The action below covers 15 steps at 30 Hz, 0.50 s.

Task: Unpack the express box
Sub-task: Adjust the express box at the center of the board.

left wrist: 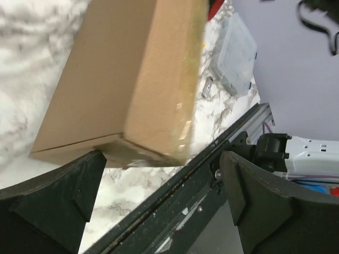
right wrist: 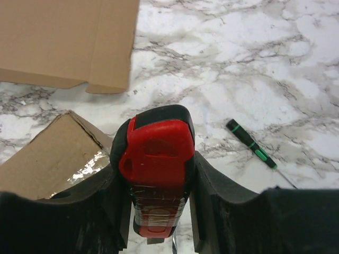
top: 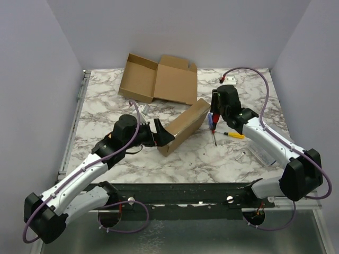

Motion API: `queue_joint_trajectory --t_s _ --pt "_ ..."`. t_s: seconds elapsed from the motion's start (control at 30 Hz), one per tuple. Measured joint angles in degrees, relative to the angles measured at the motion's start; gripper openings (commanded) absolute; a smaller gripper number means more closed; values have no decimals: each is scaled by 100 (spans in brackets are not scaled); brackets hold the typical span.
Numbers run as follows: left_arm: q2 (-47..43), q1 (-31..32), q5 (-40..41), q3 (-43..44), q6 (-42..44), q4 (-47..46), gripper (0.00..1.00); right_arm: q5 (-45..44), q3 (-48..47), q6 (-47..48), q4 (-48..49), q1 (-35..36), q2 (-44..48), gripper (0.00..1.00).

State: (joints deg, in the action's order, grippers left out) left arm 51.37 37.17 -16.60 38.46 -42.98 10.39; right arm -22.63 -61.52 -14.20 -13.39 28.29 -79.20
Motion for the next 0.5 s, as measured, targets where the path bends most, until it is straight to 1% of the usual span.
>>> queue_joint_trajectory --t_s 0.13,0.2,0.3,0.37,0.5 --pt "166 -31 170 960 763 542 99 -225 -37 15 -501 15 151 0" --pt "393 -42 232 1394 1110 608 99 -295 -35 33 -752 22 295 0" --pt "876 -39 267 1980 1438 636 98 -190 -26 122 -835 39 522 0" --pt "1073 -42 271 2079 1554 632 99 -111 -57 131 -885 55 597 0" --pt "1123 -42 271 2076 1624 859 99 68 -111 168 -907 63 551 0"
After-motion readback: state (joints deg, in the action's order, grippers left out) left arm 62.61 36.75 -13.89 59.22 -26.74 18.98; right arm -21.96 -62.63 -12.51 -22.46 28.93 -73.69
